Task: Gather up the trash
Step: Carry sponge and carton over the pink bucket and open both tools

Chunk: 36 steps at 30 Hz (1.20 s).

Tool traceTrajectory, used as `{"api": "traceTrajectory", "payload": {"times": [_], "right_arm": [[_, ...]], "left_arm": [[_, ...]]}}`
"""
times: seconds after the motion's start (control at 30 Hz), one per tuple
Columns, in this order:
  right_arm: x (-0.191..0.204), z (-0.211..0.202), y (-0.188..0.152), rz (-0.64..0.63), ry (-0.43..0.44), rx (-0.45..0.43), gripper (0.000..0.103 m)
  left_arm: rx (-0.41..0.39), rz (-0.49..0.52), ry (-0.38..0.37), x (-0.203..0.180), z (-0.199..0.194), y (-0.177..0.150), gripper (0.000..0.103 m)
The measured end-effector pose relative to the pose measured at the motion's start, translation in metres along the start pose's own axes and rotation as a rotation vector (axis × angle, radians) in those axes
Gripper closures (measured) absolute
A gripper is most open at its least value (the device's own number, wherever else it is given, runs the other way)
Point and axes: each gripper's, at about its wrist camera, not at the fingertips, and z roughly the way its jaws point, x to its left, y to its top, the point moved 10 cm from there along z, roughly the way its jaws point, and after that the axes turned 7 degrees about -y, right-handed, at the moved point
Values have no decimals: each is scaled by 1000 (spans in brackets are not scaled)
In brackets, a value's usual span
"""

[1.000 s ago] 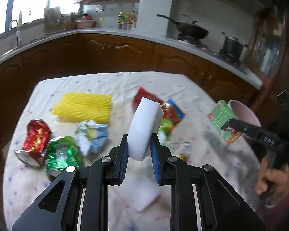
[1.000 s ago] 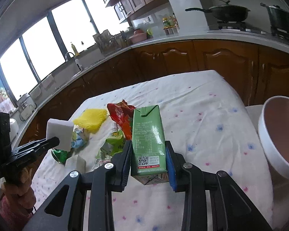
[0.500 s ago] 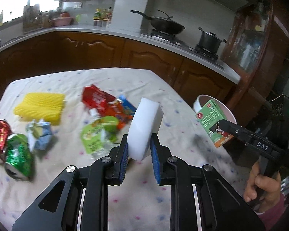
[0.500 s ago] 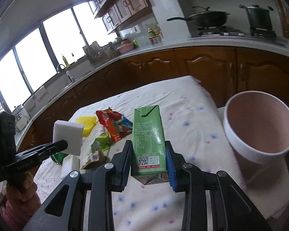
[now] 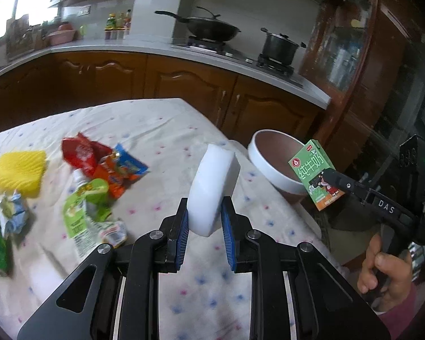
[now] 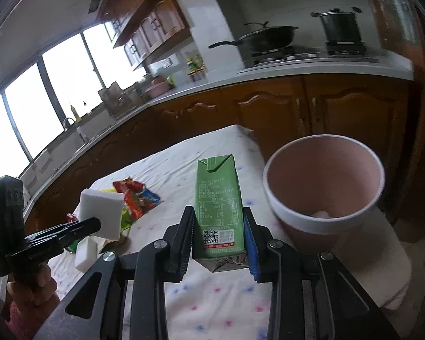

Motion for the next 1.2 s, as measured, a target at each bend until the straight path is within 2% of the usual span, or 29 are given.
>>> {"api": "traceTrajectory", "payload": {"times": [0.47, 0.77, 1.07, 1.2], "right_arm": [[-56, -24, 17, 74, -64, -64, 70], [-94, -21, 30, 132, -106, -81, 70], [-125, -4, 46, 166, -141, -73, 70], [-134, 10, 50, 168, -153, -53, 70]], "left_arm": [[-3, 74, -75, -57, 28, 24, 83], [6, 102, -122, -91, 61, 47, 83], [65, 122, -157, -124, 124, 69, 82], [95, 132, -141, -133, 152, 73, 82]]}}
